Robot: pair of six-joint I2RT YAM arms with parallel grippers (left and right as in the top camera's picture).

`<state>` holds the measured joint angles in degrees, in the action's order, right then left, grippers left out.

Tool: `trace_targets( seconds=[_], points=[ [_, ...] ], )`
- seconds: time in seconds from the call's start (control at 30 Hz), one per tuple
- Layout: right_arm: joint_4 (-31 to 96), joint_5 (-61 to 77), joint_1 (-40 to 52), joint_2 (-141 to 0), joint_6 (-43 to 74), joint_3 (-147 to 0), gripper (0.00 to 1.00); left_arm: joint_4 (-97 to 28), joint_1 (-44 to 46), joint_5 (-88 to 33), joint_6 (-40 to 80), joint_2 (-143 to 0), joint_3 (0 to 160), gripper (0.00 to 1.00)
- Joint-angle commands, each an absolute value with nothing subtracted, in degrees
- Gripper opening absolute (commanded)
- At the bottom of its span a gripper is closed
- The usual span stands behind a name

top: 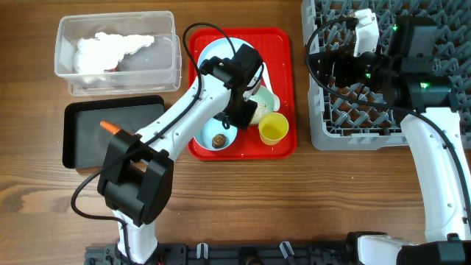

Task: Sort waste into correct bins and load items into the dishwasher rack
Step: 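Grasp the light-blue bowl rim with the left gripper, then tip the blue bowl over the black tray to dump the scrap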

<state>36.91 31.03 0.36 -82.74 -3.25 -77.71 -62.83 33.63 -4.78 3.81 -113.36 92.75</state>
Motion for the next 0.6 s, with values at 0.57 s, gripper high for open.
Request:
trace_targets(
  seconds=[0.57],
  points=[
    [38.22,31.09,0.84,-83.07,-2.81,-77.89,1.0,-53.23,34.63,-2.85,9.93,-113.71,79.09,0.07]
  ],
)
